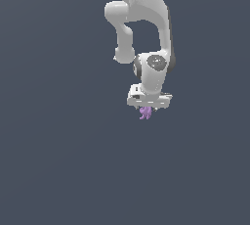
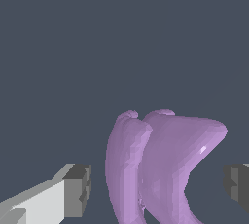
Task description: Pick up the object and move it to a goal position.
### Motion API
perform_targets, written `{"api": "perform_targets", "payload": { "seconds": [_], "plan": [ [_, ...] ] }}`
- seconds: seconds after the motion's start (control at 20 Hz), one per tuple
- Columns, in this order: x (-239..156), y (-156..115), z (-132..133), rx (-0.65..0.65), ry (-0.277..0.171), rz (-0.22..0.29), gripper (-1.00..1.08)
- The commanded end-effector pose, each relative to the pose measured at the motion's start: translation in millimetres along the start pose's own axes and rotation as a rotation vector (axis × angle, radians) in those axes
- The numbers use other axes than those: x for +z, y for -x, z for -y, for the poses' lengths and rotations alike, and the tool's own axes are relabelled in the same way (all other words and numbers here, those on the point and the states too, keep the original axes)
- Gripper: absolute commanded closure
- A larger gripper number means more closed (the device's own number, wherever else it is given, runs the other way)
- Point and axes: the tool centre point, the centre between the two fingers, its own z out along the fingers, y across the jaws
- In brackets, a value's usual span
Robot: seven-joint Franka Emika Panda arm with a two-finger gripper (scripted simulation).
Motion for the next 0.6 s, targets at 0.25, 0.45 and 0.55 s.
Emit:
{"api": "perform_targets", "payload": {
  "seconds": [0.25,0.45,0.55],
  "plan": [
    [12.9,-0.6,0.6,0.0,0.0,-0.001,1.08],
    [12.9,-0.6,0.6,0.0,0.0,-0.001,1.08],
    [12.9,-0.6,0.6,0.0,0.0,-0.001,1.08]
  ]
}}
